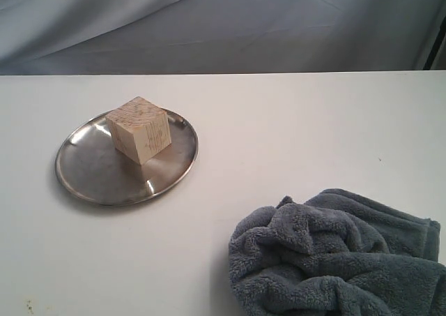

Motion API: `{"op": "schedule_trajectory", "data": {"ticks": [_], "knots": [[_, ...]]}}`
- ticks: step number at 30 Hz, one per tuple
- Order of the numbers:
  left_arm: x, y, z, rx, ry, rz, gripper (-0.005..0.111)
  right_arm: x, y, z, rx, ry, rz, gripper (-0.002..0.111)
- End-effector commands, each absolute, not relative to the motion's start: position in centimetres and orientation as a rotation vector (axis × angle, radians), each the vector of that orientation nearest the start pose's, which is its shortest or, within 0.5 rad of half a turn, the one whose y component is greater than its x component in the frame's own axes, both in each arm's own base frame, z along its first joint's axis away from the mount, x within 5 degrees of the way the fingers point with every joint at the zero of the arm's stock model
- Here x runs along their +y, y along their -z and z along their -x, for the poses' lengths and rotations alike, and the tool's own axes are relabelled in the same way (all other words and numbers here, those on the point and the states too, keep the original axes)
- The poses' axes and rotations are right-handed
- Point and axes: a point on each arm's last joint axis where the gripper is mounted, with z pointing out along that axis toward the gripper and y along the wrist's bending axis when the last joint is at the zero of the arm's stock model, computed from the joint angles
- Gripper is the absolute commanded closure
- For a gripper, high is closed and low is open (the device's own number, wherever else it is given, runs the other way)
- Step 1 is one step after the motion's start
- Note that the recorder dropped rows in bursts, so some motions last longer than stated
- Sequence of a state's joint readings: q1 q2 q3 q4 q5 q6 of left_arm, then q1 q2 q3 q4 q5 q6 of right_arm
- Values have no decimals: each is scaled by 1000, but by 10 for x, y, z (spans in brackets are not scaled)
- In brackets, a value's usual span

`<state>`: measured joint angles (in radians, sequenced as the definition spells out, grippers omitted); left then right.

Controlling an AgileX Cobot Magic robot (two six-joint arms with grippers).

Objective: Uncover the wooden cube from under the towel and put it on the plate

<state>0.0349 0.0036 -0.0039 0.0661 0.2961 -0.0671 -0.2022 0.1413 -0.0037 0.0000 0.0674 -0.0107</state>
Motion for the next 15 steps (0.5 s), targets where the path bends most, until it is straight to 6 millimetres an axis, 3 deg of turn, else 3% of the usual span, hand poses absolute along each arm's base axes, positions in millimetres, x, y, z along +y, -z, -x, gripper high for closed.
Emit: {"op": "schedule_trajectory", "data": {"ticks": [1, 15], "knots": [[3, -187, -55, 1768, -38, 42, 107, -14, -188, -64, 1796, 175, -163, 108], [3, -187, -55, 1768, -38, 42, 107, -14, -182, -62, 1872, 168, -174, 108]]}}
